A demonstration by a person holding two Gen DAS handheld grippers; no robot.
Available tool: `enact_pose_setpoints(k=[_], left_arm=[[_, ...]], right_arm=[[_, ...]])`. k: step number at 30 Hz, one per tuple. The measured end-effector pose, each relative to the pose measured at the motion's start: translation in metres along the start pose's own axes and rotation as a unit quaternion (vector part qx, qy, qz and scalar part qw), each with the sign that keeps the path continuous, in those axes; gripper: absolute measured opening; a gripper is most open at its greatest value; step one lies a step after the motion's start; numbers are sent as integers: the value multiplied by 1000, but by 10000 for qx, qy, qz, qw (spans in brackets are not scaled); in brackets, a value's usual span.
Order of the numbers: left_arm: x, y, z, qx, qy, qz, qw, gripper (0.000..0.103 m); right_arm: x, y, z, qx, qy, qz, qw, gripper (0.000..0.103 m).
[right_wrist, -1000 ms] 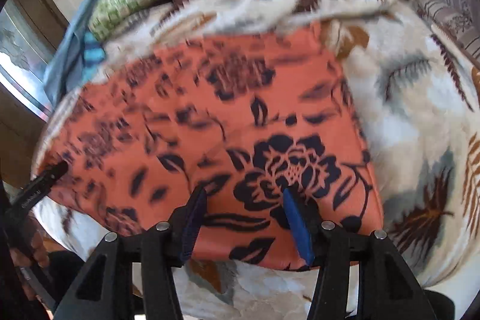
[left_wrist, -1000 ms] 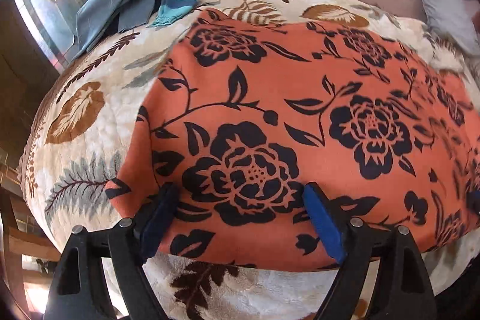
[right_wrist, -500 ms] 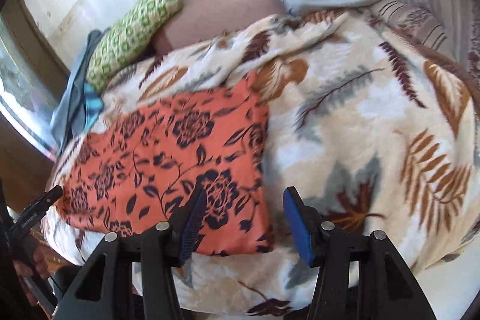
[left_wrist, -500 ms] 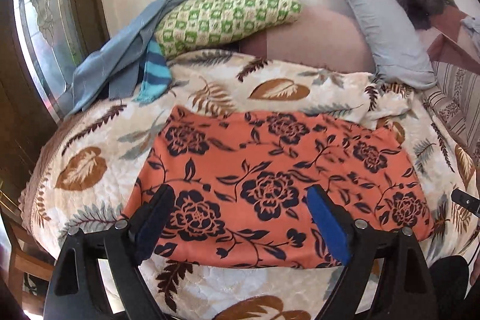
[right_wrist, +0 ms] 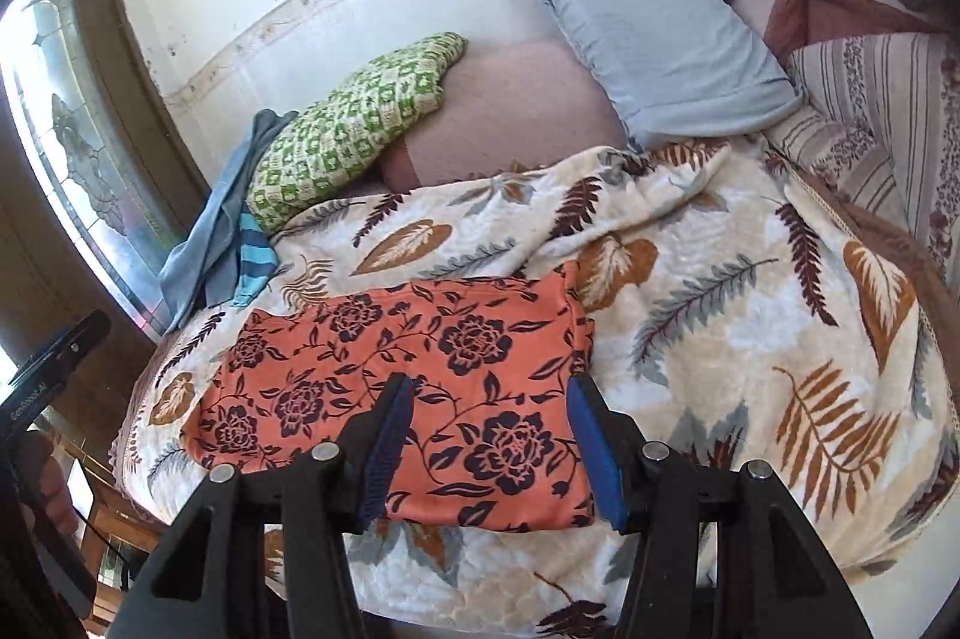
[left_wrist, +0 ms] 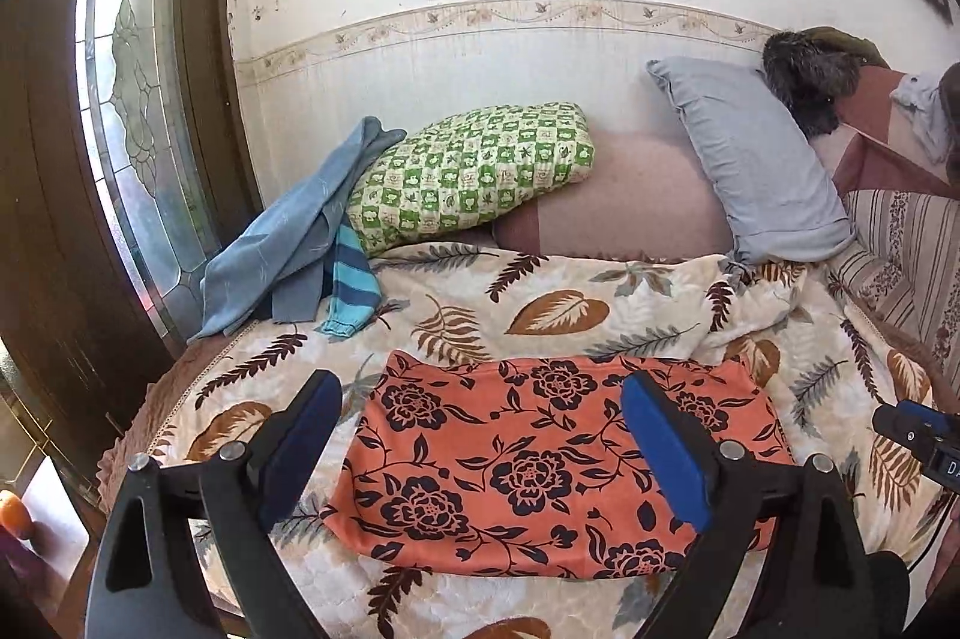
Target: Fold small clothes
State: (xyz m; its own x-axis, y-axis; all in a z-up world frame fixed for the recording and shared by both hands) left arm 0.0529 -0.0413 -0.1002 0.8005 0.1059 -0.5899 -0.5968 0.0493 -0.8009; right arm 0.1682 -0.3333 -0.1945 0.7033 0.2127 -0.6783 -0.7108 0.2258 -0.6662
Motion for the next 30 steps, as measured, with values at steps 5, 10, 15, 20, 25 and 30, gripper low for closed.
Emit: enact_pose_setpoints(k=[5,10,15,20,25,30], left_arm=[[-14,2,8,-76,-29,-96,9999,94],[-22,4,15,-128,-110,-212,9996,94],[-25,8,22,-166,-166,-228,9995,94],[-26,10,27,-187,-211,-187,9994,94],[-33,9,30,-208,-230,-279,9991,95],[-39,8,30,-214,-203,-341,9990,95]], right_arm=[[-17,0,32,-249,-146,-178,9994,57],[-24,4,54,-473,-184,-267,9984,57],[-22,10,71,-625,-205,-216,9976,57],[-25,13,88,-811,-222,-191,9963,57],[-32,14,100,-1012,-149,-269,9944,57],[-36,15,103,-1063,-119,-314,9938,57]])
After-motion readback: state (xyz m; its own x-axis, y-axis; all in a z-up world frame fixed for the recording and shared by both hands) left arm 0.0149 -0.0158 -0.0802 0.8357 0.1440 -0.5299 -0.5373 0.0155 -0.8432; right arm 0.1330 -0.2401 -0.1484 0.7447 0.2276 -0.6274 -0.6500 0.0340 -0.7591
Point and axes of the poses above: each gripper's, at about its wrist camera, not at the fingertips, and x roughly the way its jaws point, z to its left, y to its underside, the point moved 1 cm from there along x, roughly the way its jaws point, and after that the axes turned 9 degrees about z, right-handed, at the moved point
